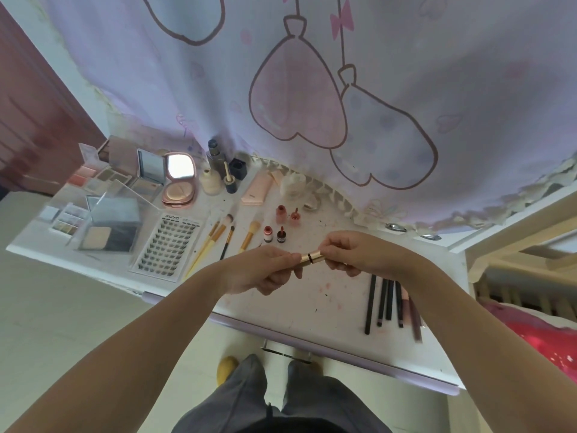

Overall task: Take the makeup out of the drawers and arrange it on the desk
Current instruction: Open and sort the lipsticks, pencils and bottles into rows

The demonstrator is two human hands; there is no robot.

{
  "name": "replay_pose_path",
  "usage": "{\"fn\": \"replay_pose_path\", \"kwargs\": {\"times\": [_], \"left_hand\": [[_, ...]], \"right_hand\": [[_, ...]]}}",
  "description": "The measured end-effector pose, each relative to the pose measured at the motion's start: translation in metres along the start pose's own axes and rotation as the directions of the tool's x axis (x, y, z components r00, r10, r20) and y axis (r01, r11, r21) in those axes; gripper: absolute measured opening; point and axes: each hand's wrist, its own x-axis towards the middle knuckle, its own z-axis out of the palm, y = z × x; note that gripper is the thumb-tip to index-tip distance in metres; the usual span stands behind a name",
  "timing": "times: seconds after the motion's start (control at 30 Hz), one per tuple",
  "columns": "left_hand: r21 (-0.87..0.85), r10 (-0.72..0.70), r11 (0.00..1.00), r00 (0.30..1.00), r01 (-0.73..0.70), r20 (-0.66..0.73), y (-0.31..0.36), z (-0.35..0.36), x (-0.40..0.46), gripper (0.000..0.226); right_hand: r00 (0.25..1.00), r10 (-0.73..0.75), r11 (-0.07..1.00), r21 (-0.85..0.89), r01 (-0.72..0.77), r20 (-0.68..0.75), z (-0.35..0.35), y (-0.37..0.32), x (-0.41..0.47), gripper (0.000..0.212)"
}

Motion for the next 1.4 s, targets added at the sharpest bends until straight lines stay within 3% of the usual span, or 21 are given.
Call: {"fn": "replay_pose_path", "kwargs": {"times": [0.17, 0.37, 0.43, 0.5, 0.6, 0.7, 0.8, 0.87, 0.97, 1.07, 1.23, 1.4], "left_hand": [[-0.246, -0.131, 0.957, 0.986, 0.153, 0.106, -0.017, -0.022, -0.009, 0.036], [-0.079, -0.186, 0.977, 0.971, 0.2, 0.152, -0.022, -0.027, -0.01, 0.036], [-0.051, -0.215, 0.973, 0.966, 0.224, 0.146, -0.024, -0.038, -0.022, 0.036], [-0.085, -0.209, 0.973, 0.976, 0.213, 0.059, -0.032, -0.051, -0.035, 0.036], [-0.157, -0.112, 0.984, 0.984, 0.089, -0.142, -0.043, -0.052, -0.038, 0.025], [-0.024, -0.038, 0.999, 0.959, 0.033, -0.281, -0.043, -0.028, -0.017, 0.02], [0.184, 0.007, 0.98, 0.903, 0.08, -0.429, -0.045, -0.001, 0.007, 0.02], [0.382, 0.092, 0.912, 0.829, 0.153, -0.551, -0.051, 0.01, 0.022, 0.021], [0.496, 0.207, 0.849, 0.747, 0.184, -0.632, -0.058, 0.019, 0.039, 0.025], [0.637, 0.326, 0.719, 0.675, 0.278, -0.662, -0.06, 0.017, 0.051, 0.028], [0.808, 0.428, 0.452, 0.703, 0.378, -0.568, -0.069, 0.007, 0.058, 0.029], [0.897, 0.481, 0.225, 0.757, 0.38, -0.442, -0.076, 0.002, 0.06, 0.035]], "right_hand": [[0.986, -0.108, 0.993, -0.069, 0.1, -0.125, -0.012, 0.004, -0.006, 0.012], [0.998, -0.015, 0.993, -0.121, 0.007, -0.066, -0.014, 0.02, -0.003, 0.01], [0.992, 0.026, 0.995, -0.091, -0.037, -0.124, -0.024, 0.026, -0.011, 0.01], [0.967, 0.095, 0.991, 0.113, -0.07, -0.237, -0.038, 0.033, -0.02, 0.009], [0.944, 0.166, 0.897, 0.441, -0.024, -0.286, -0.036, 0.044, -0.018, 0.011], [0.935, 0.233, 0.846, 0.53, -0.059, -0.267, -0.007, 0.053, -0.002, 0.02], [0.905, 0.359, 0.779, 0.607, -0.156, -0.227, 0.029, 0.058, 0.011, 0.022], [0.867, 0.443, 0.724, 0.662, -0.196, -0.227, 0.051, 0.06, 0.016, 0.022], [0.818, 0.515, 0.704, 0.672, -0.231, -0.258, 0.079, 0.061, 0.025, 0.018], [0.751, 0.548, 0.761, 0.592, -0.266, -0.368, 0.1, 0.061, 0.036, 0.017], [0.656, 0.484, 0.875, 0.343, -0.342, -0.579, 0.122, 0.056, 0.055, 0.022], [0.616, 0.43, 0.87, 0.121, -0.478, -0.66, 0.131, 0.052, 0.07, 0.026]]}}
